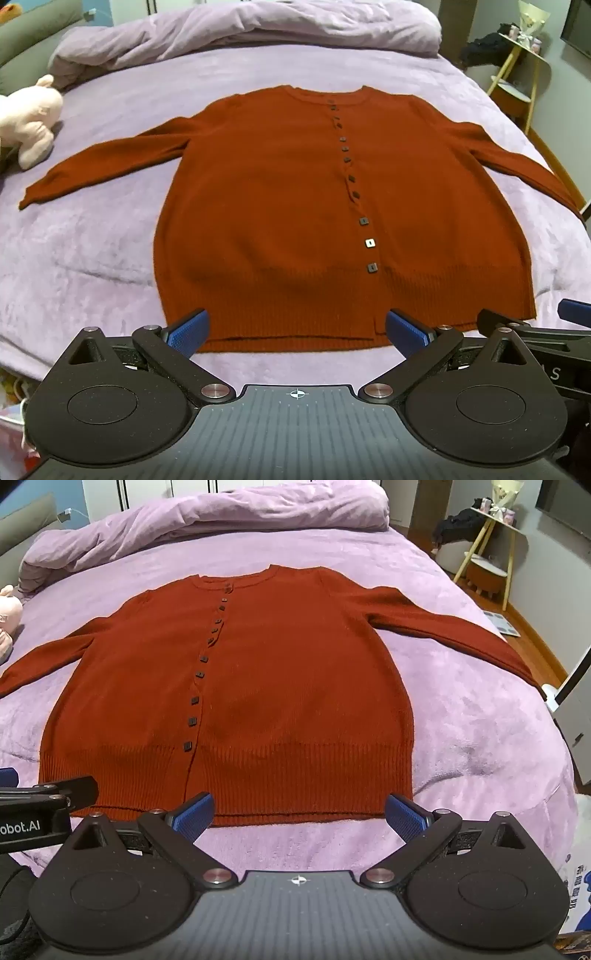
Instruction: Fold small clothes
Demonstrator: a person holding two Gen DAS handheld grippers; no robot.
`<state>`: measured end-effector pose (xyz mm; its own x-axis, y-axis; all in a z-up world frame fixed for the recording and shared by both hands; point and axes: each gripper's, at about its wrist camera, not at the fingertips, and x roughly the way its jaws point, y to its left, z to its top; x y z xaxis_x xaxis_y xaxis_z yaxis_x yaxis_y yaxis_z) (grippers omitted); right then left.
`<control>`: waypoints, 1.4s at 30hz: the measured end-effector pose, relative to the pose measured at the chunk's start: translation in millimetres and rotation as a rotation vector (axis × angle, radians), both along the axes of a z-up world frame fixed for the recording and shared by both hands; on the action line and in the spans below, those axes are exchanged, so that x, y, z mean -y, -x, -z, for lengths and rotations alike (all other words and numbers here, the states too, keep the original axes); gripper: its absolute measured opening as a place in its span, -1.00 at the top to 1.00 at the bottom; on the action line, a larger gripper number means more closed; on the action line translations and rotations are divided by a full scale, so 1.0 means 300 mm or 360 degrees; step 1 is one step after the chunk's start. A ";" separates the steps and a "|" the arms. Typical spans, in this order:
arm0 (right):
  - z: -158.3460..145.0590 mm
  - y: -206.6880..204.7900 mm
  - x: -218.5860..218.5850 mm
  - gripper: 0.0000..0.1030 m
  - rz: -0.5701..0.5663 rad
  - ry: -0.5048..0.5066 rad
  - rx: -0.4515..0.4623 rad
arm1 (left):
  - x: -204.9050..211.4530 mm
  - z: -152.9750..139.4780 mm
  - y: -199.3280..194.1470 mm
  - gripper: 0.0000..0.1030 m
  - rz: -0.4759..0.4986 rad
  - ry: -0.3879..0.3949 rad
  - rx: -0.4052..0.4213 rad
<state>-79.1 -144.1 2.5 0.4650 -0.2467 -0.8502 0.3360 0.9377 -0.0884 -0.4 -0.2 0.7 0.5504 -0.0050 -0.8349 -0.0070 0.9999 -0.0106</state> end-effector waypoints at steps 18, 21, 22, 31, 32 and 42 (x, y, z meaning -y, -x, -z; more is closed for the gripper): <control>-0.015 0.004 0.001 -0.92 -0.0003 0.0011 0.0023 | 0.003 0.013 0.008 -1.00 -0.0012 0.0007 -0.0020; -0.011 0.008 -0.001 -0.92 -0.0004 0.0015 0.0027 | 0.005 0.012 0.009 -1.00 -0.0012 0.0006 -0.0021; -0.012 0.008 -0.002 -0.92 -0.0004 0.0015 0.0028 | 0.004 0.012 0.010 -1.00 -0.0012 0.0006 -0.0020; -0.011 0.007 -0.006 -0.92 -0.0004 0.0017 0.0035 | 0.003 0.007 0.012 -1.00 -0.0016 0.0005 -0.0023; -0.012 0.007 -0.006 -0.92 -0.0005 0.0017 0.0036 | 0.002 0.007 0.012 -1.00 -0.0017 0.0005 -0.0024; -0.016 0.011 -0.008 -0.92 -0.0010 0.0022 0.0041 | -0.001 0.004 0.011 -1.00 -0.0017 0.0005 -0.0030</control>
